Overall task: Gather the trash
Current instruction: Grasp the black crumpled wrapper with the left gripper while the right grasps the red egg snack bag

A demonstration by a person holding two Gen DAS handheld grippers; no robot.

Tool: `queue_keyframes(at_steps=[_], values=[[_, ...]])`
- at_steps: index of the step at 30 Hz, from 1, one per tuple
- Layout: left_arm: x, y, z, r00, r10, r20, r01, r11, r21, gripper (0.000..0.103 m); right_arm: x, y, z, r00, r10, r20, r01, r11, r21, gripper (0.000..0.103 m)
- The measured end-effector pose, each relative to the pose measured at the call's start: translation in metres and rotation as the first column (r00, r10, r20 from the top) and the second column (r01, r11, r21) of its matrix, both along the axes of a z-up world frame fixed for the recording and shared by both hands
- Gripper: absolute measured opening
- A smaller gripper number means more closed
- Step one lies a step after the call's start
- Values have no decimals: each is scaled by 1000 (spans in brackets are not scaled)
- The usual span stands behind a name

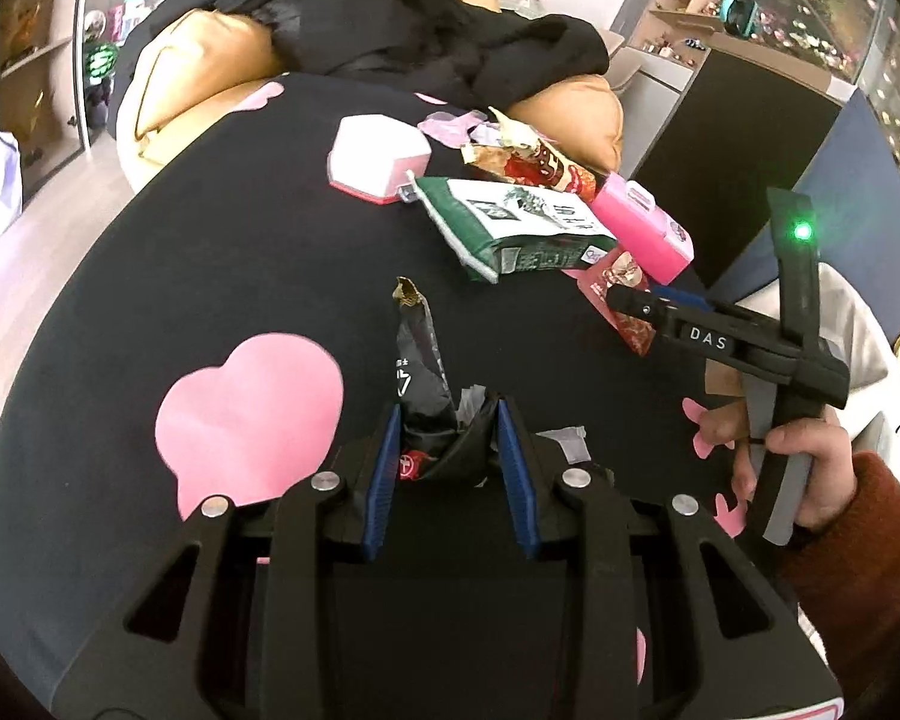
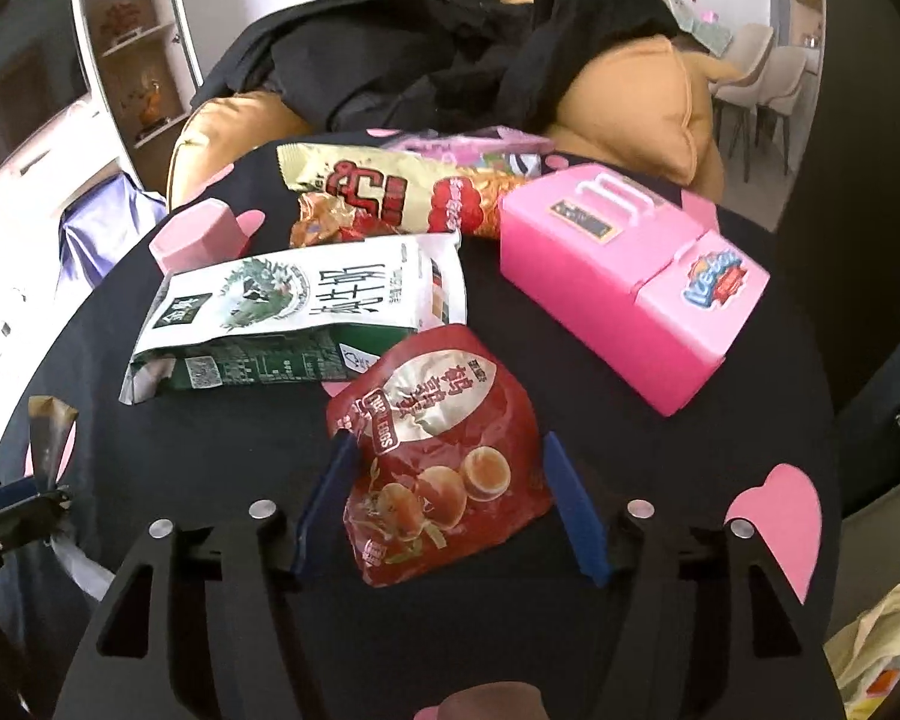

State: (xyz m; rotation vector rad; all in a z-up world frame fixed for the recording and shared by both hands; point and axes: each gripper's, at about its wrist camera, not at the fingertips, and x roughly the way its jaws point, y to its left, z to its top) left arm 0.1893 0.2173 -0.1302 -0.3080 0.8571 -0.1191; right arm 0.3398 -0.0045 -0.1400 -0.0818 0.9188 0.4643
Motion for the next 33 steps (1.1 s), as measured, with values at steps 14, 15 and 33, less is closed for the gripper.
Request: queue_keyframes(at_steps=[14,15,33], values=[[-14,1,-2,1000,-12,9,13,999,-53,32,1,8,-2,999,17,-28,-19,998,-66,70],[-14,2,-2,1000,-10,8,11,998,-54,32,1,8,-1,1000,16,-25,-18,998,-66,63],[-12,-7,6,998,-38,40,41,996,-77,32,-49,-13,35,994,88,68,-84,995,-60,16]])
